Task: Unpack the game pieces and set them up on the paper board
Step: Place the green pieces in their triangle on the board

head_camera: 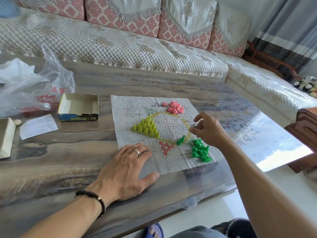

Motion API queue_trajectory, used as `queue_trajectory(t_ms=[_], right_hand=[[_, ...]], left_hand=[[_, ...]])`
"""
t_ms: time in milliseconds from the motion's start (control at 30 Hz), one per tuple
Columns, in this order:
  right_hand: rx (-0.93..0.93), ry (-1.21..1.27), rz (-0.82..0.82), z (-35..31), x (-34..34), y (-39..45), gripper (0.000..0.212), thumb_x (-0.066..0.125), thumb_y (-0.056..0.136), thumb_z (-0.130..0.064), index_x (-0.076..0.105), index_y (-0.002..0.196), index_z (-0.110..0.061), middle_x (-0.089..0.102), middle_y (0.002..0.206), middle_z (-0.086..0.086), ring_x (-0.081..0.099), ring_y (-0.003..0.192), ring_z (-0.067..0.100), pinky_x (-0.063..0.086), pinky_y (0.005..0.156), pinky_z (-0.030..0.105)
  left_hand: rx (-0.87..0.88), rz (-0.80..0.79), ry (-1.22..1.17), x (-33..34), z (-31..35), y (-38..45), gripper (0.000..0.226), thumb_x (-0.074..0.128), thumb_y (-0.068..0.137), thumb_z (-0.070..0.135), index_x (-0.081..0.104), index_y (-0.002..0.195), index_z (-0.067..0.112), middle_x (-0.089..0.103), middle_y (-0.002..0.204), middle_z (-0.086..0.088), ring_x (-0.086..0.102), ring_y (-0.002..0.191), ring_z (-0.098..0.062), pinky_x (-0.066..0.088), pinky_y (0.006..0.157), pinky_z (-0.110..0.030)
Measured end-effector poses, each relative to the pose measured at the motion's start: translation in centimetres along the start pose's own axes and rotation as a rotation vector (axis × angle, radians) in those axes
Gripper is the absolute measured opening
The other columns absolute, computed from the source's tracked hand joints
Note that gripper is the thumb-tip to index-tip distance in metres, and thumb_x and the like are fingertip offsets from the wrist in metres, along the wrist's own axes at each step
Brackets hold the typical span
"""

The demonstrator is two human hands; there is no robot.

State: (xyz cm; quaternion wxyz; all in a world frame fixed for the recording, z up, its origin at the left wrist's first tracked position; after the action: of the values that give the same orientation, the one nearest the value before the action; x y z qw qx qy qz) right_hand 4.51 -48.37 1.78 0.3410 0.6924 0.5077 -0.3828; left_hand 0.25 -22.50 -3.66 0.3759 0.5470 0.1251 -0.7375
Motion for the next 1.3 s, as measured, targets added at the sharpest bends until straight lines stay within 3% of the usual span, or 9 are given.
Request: queue_trajectory(t_ms=[200, 367, 533, 900, 1033, 1100, 1167, 1300], right_hand=[[0.006, -0.085, 0.057, 0.1, 0.3, 0.4, 0.014, 0.079, 0.075, -0.015, 0.070, 0.085, -0.012, 0.066, 0.074, -0.001, 0.061, 0.068, 0.012, 0.051, 0.063, 0.023], [-0.092, -0.226, -0.065, -0.2, 2.0, 0.5, 0.014, 0.060, 0.087, -0.004, 0.072, 0.091, 0.000, 0.073, 0.092, 0.013, 0.068, 0.085, 0.027, 0.057, 0.080, 0.041], [-0.103, -0.284, -0.128, 0.0, 2.7, 0.9, 0.012, 0.068, 0.083, -0.008, 0.074, 0.091, -0.015, 0.072, 0.086, -0.002, 0.066, 0.078, 0.012, 0.058, 0.079, 0.033], [-0.136, -0.257, -0.204, -0.7, 3.3, 1.2, 0.013, 0.070, 0.080, -0.010, 0.071, 0.084, -0.023, 0.066, 0.079, -0.010, 0.064, 0.075, 0.008, 0.058, 0.076, 0.034], [-0.140, -0.237, -0.188, -0.6, 3.2, 1.0, 0.017, 0.071, 0.081, -0.012, 0.071, 0.096, -0.019, 0.067, 0.083, -0.009, 0.064, 0.078, 0.009, 0.057, 0.080, 0.032], [-0.131, -0.190, -0.147, -0.4, 2.6, 0.9, 0.021, 0.065, 0.083, -0.007, 0.070, 0.102, -0.016, 0.068, 0.087, -0.006, 0.064, 0.080, 0.007, 0.055, 0.078, 0.024], [-0.116, -0.134, -0.070, 0.0, 1.4, 0.8, 0.023, 0.057, 0.086, -0.001, 0.071, 0.101, -0.012, 0.068, 0.091, -0.003, 0.062, 0.079, 0.006, 0.049, 0.073, 0.014], [-0.064, -0.118, 0.028, 1.4, -1.2, 0.3, 0.020, 0.057, 0.088, -0.003, 0.073, 0.097, -0.012, 0.067, 0.089, -0.005, 0.065, 0.079, 0.008, 0.050, 0.070, 0.014]], left_hand=[[0.005, 0.013, -0.003, -0.2, 0.1, 0.0, 0.076, 0.026, 0.084, 0.071, 0.037, 0.143, 0.025, 0.031, 0.150, 0.010, 0.019, 0.141, -0.007, 0.005, 0.115, -0.023], [0.018, 0.027, 0.011, -0.2, 0.2, 0.0, 0.072, 0.032, 0.085, 0.069, 0.038, 0.142, 0.024, 0.033, 0.149, 0.010, 0.019, 0.141, -0.007, 0.005, 0.115, -0.023], [0.020, 0.031, 0.016, -0.2, 0.2, -0.1, 0.071, 0.032, 0.086, 0.068, 0.037, 0.143, 0.025, 0.032, 0.150, 0.010, 0.018, 0.142, -0.006, 0.005, 0.116, -0.023], [0.022, 0.042, 0.014, -0.4, 0.3, -0.1, 0.071, 0.033, 0.087, 0.068, 0.034, 0.144, 0.027, 0.029, 0.152, 0.011, 0.016, 0.142, -0.006, -0.002, 0.112, -0.020], [0.027, 0.038, 0.013, -0.3, 0.3, 0.0, 0.070, 0.034, 0.087, 0.068, 0.035, 0.144, 0.026, 0.030, 0.151, 0.011, 0.017, 0.142, -0.006, -0.003, 0.112, -0.020], [0.031, 0.038, 0.014, -0.3, 0.4, 0.0, 0.070, 0.034, 0.087, 0.068, 0.035, 0.144, 0.026, 0.030, 0.151, 0.011, 0.016, 0.142, -0.006, -0.003, 0.112, -0.020], [0.031, 0.035, 0.012, -0.4, 0.4, -0.1, 0.070, 0.034, 0.088, 0.067, 0.033, 0.145, 0.026, 0.028, 0.152, 0.011, 0.014, 0.142, -0.005, -0.004, 0.112, -0.020], [0.036, 0.039, 0.004, -0.3, 0.4, -0.1, 0.070, 0.035, 0.087, 0.067, 0.035, 0.144, 0.026, 0.030, 0.150, 0.011, 0.018, 0.141, -0.006, -0.001, 0.113, -0.020]])
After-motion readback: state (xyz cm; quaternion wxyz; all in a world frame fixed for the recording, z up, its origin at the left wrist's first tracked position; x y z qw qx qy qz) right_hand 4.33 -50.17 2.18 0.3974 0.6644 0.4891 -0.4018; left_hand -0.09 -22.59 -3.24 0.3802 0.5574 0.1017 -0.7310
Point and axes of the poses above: each hand's wrist, its own y-axis towards the middle knuckle, its own x-axis out of the palm, z = x × y, the point moved 8 cm from there along y, towards the middle knuckle
